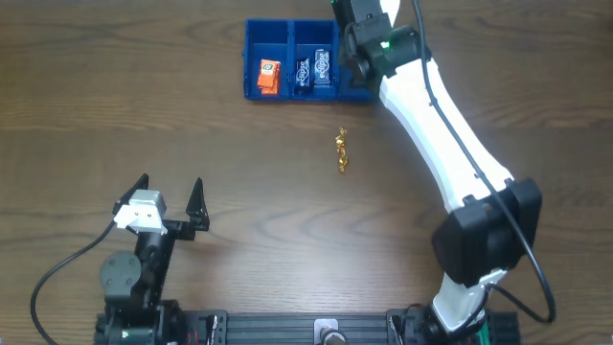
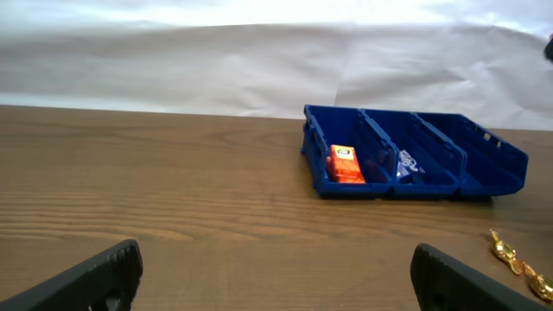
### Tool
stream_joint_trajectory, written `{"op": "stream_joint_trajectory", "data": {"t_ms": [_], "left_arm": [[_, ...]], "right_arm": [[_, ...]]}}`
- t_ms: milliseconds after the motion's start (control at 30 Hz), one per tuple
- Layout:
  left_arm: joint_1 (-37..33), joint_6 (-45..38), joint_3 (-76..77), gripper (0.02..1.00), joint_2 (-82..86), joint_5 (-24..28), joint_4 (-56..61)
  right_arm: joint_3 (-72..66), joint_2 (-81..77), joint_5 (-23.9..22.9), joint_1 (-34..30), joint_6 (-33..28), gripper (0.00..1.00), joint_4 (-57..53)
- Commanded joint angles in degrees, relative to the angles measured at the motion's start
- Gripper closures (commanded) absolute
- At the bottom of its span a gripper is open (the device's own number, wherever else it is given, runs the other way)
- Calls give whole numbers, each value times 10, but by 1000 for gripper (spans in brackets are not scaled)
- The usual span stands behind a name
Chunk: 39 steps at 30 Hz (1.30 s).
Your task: Sort Candies Into Trays
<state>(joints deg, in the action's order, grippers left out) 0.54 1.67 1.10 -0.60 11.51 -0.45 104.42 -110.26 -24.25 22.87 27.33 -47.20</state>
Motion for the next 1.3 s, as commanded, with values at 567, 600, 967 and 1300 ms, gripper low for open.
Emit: {"op": "stream_joint_trajectory", "data": {"t_ms": [567, 600, 967, 1300], "left_arm": [[-2, 2, -8, 20, 3, 16, -27], [-2, 2, -8, 20, 3, 16, -27], [-2, 2, -8, 20, 3, 16, -27], [-2, 2, -8, 20, 3, 16, -27]], "right_arm": [[-3, -100, 57, -45, -39, 899, 48], [-3, -103, 57, -45, -39, 899, 47], [-19, -130, 57, -41, -51, 899, 65], [-19, -133, 57, -41, -66, 899, 120]]}}
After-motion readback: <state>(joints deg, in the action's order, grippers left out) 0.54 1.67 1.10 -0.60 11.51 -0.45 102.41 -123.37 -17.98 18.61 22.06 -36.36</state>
